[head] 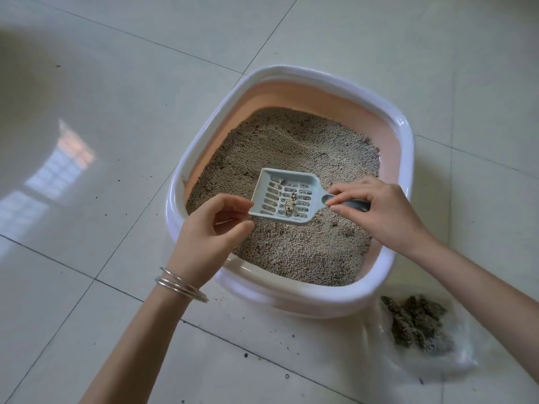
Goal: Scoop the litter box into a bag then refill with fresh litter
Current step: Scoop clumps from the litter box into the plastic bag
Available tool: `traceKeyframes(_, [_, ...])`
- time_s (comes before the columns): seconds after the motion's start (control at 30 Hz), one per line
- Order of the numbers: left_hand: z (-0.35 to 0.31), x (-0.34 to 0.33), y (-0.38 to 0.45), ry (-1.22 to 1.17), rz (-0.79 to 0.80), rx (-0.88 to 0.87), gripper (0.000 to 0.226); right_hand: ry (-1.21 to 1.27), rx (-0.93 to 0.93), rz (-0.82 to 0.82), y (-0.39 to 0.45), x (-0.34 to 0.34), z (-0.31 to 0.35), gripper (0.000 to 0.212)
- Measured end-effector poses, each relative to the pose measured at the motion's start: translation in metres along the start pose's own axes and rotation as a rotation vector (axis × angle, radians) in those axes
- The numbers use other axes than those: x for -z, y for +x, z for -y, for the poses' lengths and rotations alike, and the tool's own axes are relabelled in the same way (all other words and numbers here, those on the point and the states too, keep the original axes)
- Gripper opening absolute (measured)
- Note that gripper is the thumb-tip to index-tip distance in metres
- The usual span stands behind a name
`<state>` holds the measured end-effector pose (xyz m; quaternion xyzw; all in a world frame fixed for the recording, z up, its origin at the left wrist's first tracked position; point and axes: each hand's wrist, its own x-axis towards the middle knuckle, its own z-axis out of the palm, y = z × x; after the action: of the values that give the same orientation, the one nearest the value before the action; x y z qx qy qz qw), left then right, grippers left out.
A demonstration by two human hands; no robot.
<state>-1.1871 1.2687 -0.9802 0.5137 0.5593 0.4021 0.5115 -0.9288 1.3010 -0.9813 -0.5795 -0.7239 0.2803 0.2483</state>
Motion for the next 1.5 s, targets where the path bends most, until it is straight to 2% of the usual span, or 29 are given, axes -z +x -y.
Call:
traceKeyframes(0.33, [-0.004,-0.025,-0.006,0.017,0.079,-0.028,0.023,-0.038,-0.024,-0.088,-0.046,0.031,-0.003,0.017])
traceKeyframes(0.5, [-0.010,-0.058,-0.009,0.071,0.198,-0.082,0.023,-0.104,-0.029,-0.187,-0.095,0.057,-0.012,0.022])
traceKeyframes(0.63, [-0.016,-0.095,-0.016,0.054,0.303,-0.103,0.021,-0.211,-0.017,-0.275,-0.142,0.077,-0.021,0.013])
traceKeyframes(0.93, [-0.021,-0.177,-0.043,0.078,0.566,-0.164,0.018,-0.235,-0.184,-0.423,-0.244,0.094,-0.050,0.010])
traceKeyframes(1.07, [-0.014,-0.196,-0.055,0.158,0.656,-0.207,0.019,-0.356,-0.240,-0.455,-0.279,0.083,-0.083,0.012])
traceKeyframes(1.17, [-0.001,-0.203,-0.063,0.251,0.671,-0.222,0.018,-0.485,-0.220,-0.448,-0.294,0.075,-0.101,0.008])
traceKeyframes(1.3, [0.017,-0.209,-0.068,0.303,0.682,-0.155,0.020,-0.622,-0.155,-0.502,-0.287,0.067,-0.106,0.005])
traceKeyframes(1.5, [0.031,-0.210,-0.071,0.388,0.718,-0.085,0.029,-0.870,0.156,-0.403,-0.265,0.056,-0.106,0.013])
